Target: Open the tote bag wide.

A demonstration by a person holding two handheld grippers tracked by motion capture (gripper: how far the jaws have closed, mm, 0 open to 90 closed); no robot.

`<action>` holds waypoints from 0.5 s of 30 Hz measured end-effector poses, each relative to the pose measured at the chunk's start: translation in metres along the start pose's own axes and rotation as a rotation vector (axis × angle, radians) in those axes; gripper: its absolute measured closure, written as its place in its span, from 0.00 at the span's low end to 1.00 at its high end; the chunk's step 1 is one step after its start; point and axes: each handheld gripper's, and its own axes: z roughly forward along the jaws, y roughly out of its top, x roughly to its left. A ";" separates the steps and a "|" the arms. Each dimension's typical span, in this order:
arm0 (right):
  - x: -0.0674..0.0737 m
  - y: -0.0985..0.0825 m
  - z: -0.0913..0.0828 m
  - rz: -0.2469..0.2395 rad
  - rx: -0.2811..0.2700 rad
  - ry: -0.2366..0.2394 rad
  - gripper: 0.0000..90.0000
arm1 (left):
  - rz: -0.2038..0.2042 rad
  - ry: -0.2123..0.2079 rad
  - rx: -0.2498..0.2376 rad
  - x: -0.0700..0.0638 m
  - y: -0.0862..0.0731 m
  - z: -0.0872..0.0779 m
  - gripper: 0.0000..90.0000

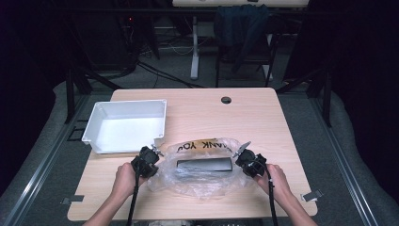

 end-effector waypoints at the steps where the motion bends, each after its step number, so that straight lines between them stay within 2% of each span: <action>1: -0.002 -0.001 -0.001 0.018 -0.010 0.021 0.99 | 0.006 -0.004 0.002 -0.001 -0.001 -0.001 0.98; 2: -0.002 -0.002 -0.001 0.037 -0.029 0.030 0.99 | 0.009 0.000 -0.011 -0.001 -0.003 -0.002 0.97; 4: -0.007 -0.005 -0.003 0.049 -0.044 0.070 0.99 | 0.013 -0.004 -0.021 0.002 -0.004 -0.008 0.85; 5: -0.009 -0.005 -0.004 0.052 -0.047 0.092 0.99 | 0.007 -0.030 -0.051 0.004 -0.005 -0.012 0.81; 6: -0.010 -0.007 -0.005 0.070 -0.065 0.104 0.99 | -0.006 -0.036 -0.064 0.005 -0.005 -0.017 0.74; 7: -0.011 -0.008 -0.006 0.074 -0.069 0.112 0.99 | 0.002 -0.048 -0.091 0.007 -0.006 -0.023 0.69; 8: -0.012 -0.009 -0.007 0.098 -0.094 0.127 0.99 | 0.002 -0.060 -0.106 0.007 -0.007 -0.027 0.66; 9: -0.013 -0.009 -0.009 0.087 -0.084 0.128 0.99 | -0.007 -0.074 -0.121 0.009 -0.008 -0.032 0.62; 10: -0.015 -0.010 -0.010 0.087 -0.089 0.130 0.98 | 0.001 -0.091 -0.141 0.009 -0.008 -0.037 0.57; 11: -0.015 -0.010 -0.011 0.089 -0.089 0.135 0.98 | 0.003 -0.116 -0.163 0.011 -0.009 -0.041 0.57; 15: -0.015 -0.010 -0.009 0.114 -0.129 0.157 0.97 | -0.011 -0.169 -0.241 0.015 -0.007 -0.058 0.49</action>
